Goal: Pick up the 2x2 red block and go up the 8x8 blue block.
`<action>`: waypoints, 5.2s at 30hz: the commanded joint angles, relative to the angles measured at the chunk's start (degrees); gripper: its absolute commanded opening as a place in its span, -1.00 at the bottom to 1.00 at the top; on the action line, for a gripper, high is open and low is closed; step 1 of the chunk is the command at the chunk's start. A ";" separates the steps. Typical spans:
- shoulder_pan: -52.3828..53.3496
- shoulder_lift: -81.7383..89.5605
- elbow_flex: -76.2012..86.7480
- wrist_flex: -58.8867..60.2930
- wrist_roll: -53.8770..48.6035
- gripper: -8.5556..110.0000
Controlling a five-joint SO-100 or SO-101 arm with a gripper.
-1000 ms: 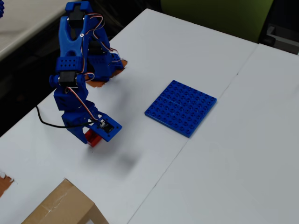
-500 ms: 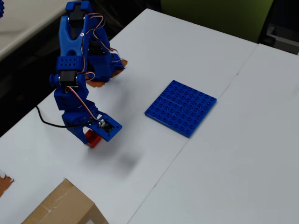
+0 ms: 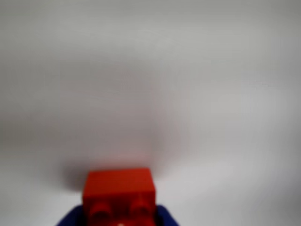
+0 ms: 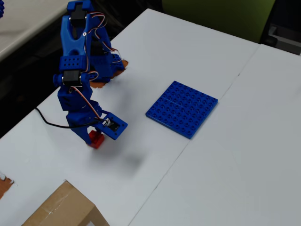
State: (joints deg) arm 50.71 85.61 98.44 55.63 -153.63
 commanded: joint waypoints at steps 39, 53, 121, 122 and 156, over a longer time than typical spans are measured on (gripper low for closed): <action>-41.22 17.75 -30.50 30.76 7.38 -0.83; -49.31 7.65 -39.02 34.54 -8.53 -0.82; -53.96 -6.50 -50.98 38.23 -26.63 -0.81; -53.96 -6.50 -50.98 38.23 -26.63 -0.81; -53.88 -6.59 -50.98 38.50 -26.98 -0.81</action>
State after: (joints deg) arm -2.37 77.96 50.19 94.48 -176.40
